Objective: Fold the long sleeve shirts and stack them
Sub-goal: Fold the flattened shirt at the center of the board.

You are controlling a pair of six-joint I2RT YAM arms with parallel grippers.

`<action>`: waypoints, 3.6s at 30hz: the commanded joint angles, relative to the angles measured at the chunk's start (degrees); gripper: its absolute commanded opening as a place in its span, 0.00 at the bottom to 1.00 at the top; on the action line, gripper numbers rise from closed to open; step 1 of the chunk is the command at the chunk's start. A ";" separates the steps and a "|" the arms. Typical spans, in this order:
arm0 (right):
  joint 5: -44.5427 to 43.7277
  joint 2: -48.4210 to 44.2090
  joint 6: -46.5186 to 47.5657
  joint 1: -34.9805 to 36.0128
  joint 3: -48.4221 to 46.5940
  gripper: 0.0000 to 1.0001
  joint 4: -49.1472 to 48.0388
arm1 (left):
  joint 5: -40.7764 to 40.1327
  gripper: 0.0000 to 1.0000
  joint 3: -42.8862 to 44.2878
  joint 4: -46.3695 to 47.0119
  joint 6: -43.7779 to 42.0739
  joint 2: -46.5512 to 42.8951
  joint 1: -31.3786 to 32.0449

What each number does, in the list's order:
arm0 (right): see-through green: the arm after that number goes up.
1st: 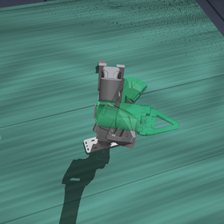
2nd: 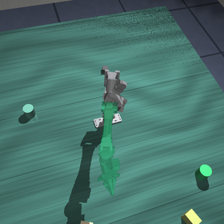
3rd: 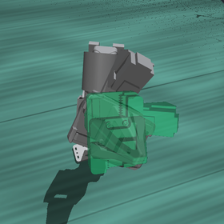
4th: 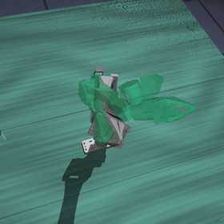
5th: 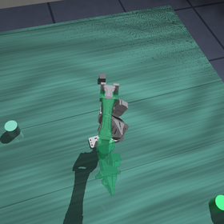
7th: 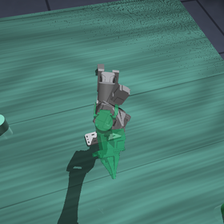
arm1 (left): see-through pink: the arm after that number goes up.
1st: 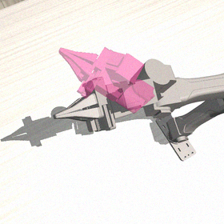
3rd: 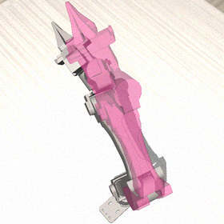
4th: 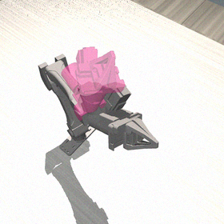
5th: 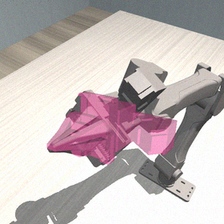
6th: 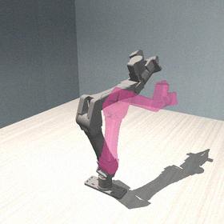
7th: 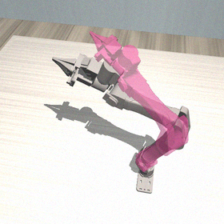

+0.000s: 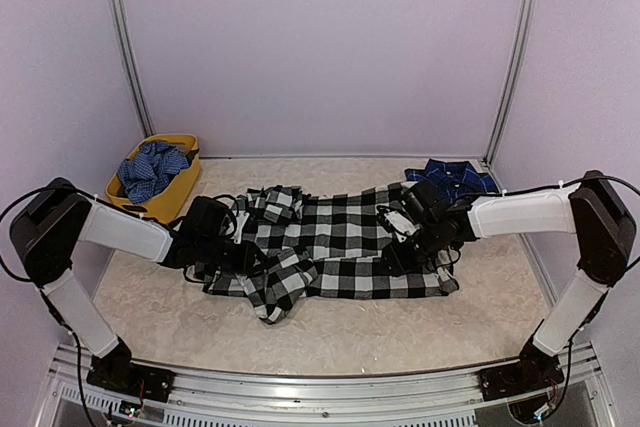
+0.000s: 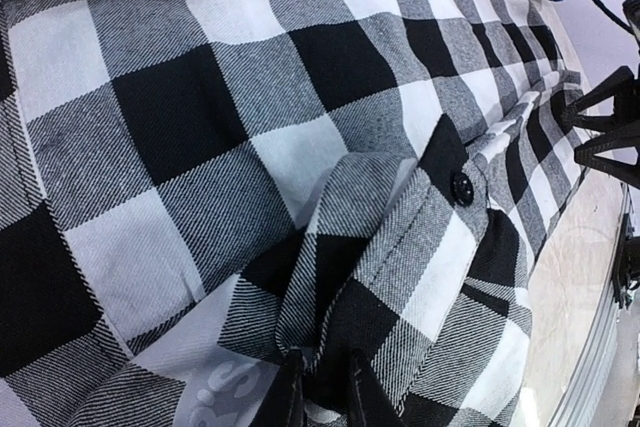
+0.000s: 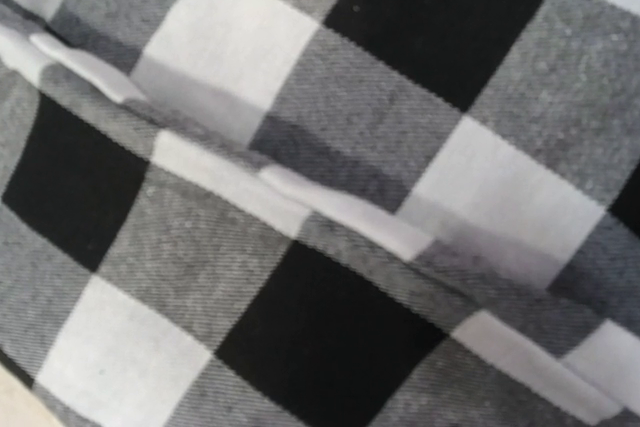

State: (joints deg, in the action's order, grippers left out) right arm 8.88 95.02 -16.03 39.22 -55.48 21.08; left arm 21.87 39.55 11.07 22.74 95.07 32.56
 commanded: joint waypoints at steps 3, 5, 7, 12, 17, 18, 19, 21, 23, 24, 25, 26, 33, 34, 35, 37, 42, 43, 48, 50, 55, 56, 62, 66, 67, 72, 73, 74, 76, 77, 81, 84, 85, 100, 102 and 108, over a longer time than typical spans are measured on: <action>0.10 1.22 -0.15 0.61 0.46 0.48 -0.56 | 2.16 0.03 1.55 0.26 -0.03 0.12 -0.17; 0.07 1.32 -0.15 0.63 0.54 0.48 -0.59 | 0.93 0.00 1.82 -0.72 -0.26 -0.99 -0.21; 0.00 1.39 -0.21 0.61 0.43 0.48 -0.68 | 0.06 0.00 2.08 -1.69 -0.75 -2.14 -0.15; 0.09 0.77 -0.35 0.76 -0.03 0.48 -1.12 | -1.25 0.00 2.34 -3.40 -2.17 -6.36 0.41; 0.06 0.08 -0.40 0.83 -0.18 0.49 -0.97 | -2.32 0.00 3.56 -5.63 -4.83 -11.43 1.35; -0.13 0.08 -0.49 0.90 -0.18 0.49 -0.81 | -2.48 0.00 3.80 -6.00 -5.15 -12.55 1.37; -0.18 0.07 -0.45 0.93 -0.17 0.49 -0.85 | -2.46 0.00 3.86 -5.88 -5.32 -13.39 1.41; 0.03 -0.12 -0.55 0.94 -0.28 0.49 -1.06 | -1.68 0.00 3.87 -5.21 -5.30 -14.70 1.58; 1.29 -0.78 -0.58 0.98 -0.30 0.49 -1.98 | -0.97 0.00 3.42 -3.69 -5.39 -15.13 2.37; 2.13 -1.14 -0.54 0.99 -0.33 0.49 -2.60 | -0.80 0.00 3.16 -2.95 -5.79 -15.37 2.98; 2.98 -1.60 -0.55 0.97 -0.48 0.49 -3.15 | -0.59 0.00 2.75 -2.19 -6.34 -15.42 3.87; 3.82 -2.17 -0.61 0.99 -0.69 0.49 -3.87 | -0.71 0.00 2.34 -1.18 -6.84 -15.57 4.86; 10.00 -6.19 -2.33 1.33 -0.30 0.54 -11.16 | -3.42 0.00 0.51 7.77 -5.41 -13.69 10.89; 10.19 -6.76 -2.98 1.35 0.14 0.55 -12.22 | -4.70 0.00 0.59 8.84 -4.51 -13.09 11.66; 10.45 -7.32 -3.62 1.37 0.80 0.57 -13.26 | -5.25 0.00 0.73 9.83 -4.09 -11.74 12.46; 11.78 -7.97 -5.05 1.56 2.34 0.60 -15.99 | -5.43 0.00 1.18 10.72 -3.55 -9.39 13.36; 14.10 -7.78 -8.50 3.56 6.24 0.65 -23.64 | -5.11 0.17 0.70 11.85 -3.49 -4.75 15.38; 14.31 -7.41 -9.62 3.98 7.08 0.66 -25.14 | -4.96 0.23 0.32 12.13 -3.64 -4.50 15.69; 13.34 -4.49 -13.29 6.15 7.18 0.67 -29.21 | -1.35 0.46 -1.68 13.79 -4.60 -4.40 16.77; 12.34 -3.31 -14.07 7.11 6.30 0.67 -29.49 | -0.03 0.53 -2.40 14.65 -4.77 -4.66 17.19; 10.48 -1.63 -15.07 8.10 4.68 0.67 -29.03 | -0.86 0.60 -1.41 14.32 -4.76 -3.73 17.80; 9.84 -1.53 -15.13 8.14 4.44 0.67 -28.40 | -2.07 0.60 -1.33 14.21 -4.50 -3.56 17.81; 6.18 -1.43 -13.77 10.19 2.96 0.67 -26.32 | -7.80 0.60 -3.22 13.96 -3.23 -5.72 17.47; 3.40 1.16 -12.06 12.89 -0.18 0.68 -25.16 | -6.05 0.65 -6.40 16.82 -2.03 -7.94 16.63; 3.01 2.00 -11.68 13.38 -1.11 0.68 -24.86 | -5.61 0.69 -7.27 17.62 -1.74 -8.42 16.44; 2.30 6.70 -9.92 15.01 -5.39 0.68 -23.94 | -5.35 0.93 -11.37 19.51 -1.71 -12.41 15.81; 2.36 7.59 -9.60 15.27 -6.42 0.68 -23.59 | -5.91 0.95 -12.16 19.49 -1.62 -13.57 15.64; 2.21 8.49 -9.22 15.53 -7.59 0.68 -23.14 | -6.29 0.97 -13.09 19.52 -1.46 -14.31 15.36; 1.82 10.31 -8.22 16.14 -10.07 0.68 -21.77 | -7.23 0.99 -15.19 20.15 -0.52 -16.29 14.82; 1.57 11.28 -7.59 16.43 -11.40 0.68 -21.47 | -7.65 0.99 -16.34 20.59 0.03 -17.99 14.41; 0.14 14.78 -6.04 17.33 -16.49 0.68 -17.38 | -9.57 0.99 -20.60 21.09 1.89 -23.80 12.83; 0.19 16.51 -5.52 17.55 -18.55 0.65 -16.26 | -10.42 0.99 -22.20 20.12 2.47 -27.75 11.44; 0.08 17.04 -5.21 17.65 -19.29 0.65 -15.49 | -10.52 0.99 -22.50 19.67 2.48 -28.73 11.01; -4.80 22.67 -3.61 19.22 -26.78 0.60 -9.30 | -9.38 0.99 -23.47 19.10 3.23 -30.32 8.58; -5.64 22.89 -3.74 19.30 -27.11 0.55 -8.93 | -9.33 0.99 -23.53 18.97 3.14 -30.21 8.58; -8.35 23.16 -3.32 19.54 -27.84 0.43 -7.55 | -9.36 0.99 -23.64 18.81 3.01 -30.46 8.58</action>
State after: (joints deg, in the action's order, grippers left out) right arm 3.33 116.90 -20.05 57.91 -81.65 11.33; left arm 11.99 16.64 29.89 25.61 64.55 41.43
